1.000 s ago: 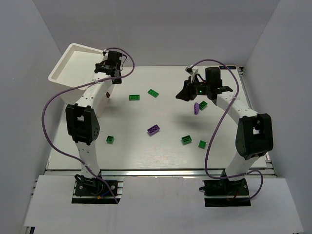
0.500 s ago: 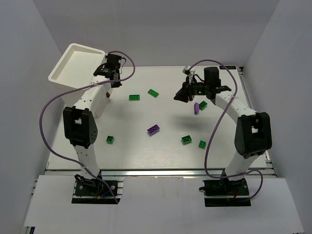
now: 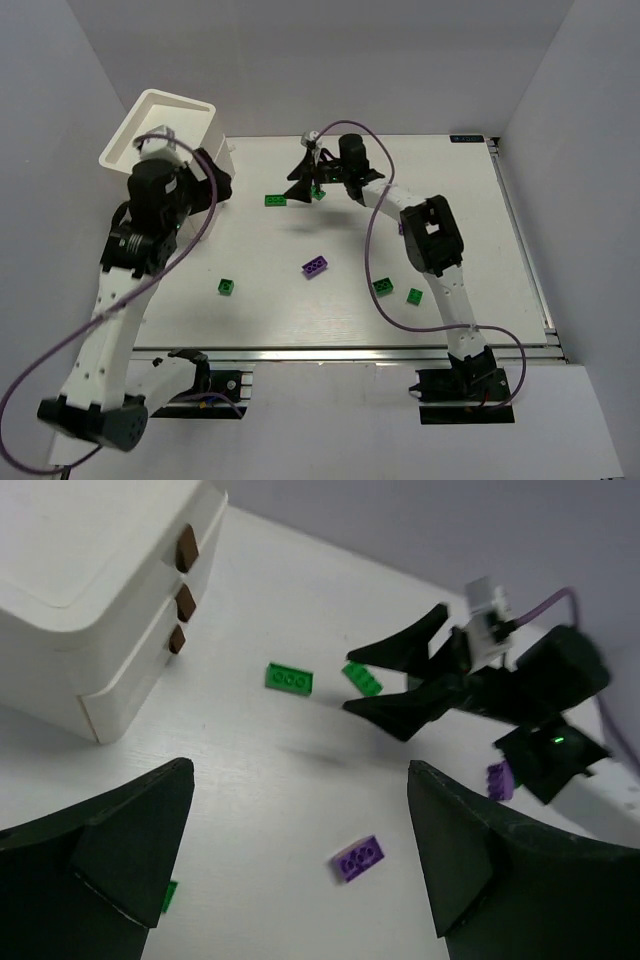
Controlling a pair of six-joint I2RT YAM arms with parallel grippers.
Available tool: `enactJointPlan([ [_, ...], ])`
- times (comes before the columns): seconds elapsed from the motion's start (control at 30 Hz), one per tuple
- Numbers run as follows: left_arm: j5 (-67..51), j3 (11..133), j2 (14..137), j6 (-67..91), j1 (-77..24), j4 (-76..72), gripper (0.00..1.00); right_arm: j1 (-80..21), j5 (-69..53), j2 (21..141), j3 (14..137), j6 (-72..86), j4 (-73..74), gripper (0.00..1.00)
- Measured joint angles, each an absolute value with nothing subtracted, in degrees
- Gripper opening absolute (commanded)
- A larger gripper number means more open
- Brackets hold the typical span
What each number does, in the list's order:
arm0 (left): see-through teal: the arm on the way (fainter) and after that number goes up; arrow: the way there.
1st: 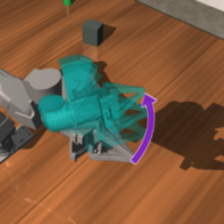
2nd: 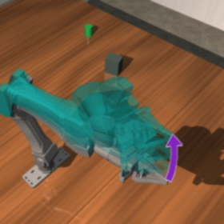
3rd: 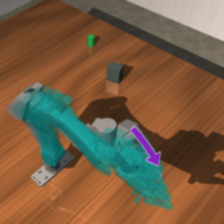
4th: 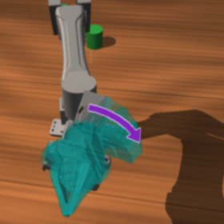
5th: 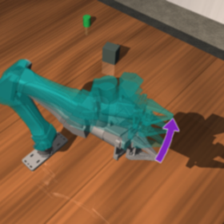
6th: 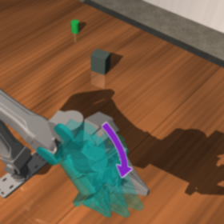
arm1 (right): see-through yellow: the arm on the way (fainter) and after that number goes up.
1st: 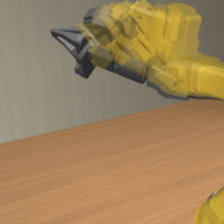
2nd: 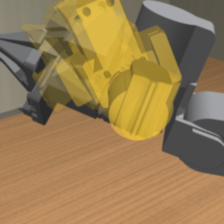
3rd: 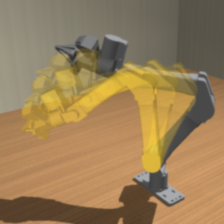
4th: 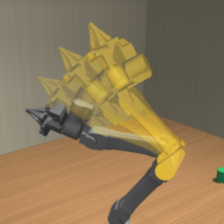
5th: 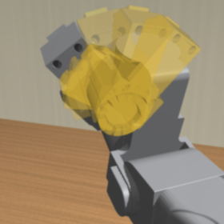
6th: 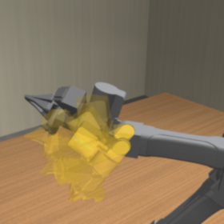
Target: Sort the legos into containers by color
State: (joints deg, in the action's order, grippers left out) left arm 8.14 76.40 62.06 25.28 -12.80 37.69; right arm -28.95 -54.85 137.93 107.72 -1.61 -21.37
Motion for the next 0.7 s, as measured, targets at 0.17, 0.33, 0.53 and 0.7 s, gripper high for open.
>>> enactJointPlan([
  [0.17,13.2,69.5,53.8,32.1,-12.9,35.7,0.94,-32.5,-50.6,143.5,115.4,3.7,-25.9,0.76],
  [0.33,15.9,71.9,67.9,35.7,-13.4,35.0,0.82,-33.7,-45.6,138.5,108.6,2.9,-26.3,0.75],
  [0.53,23.9,90.8,91.7,40.9,-14.1,46.6,0.7,-32.4,-41.2,133.3,105.8,0.3,-21.5,0.74],
  [0.7,30.7,107.0,104.1,47.7,-15.7,57.1,0.74,-30.3,-38.5,124.8,97.3,-0.4,-19.7,0.74],
])
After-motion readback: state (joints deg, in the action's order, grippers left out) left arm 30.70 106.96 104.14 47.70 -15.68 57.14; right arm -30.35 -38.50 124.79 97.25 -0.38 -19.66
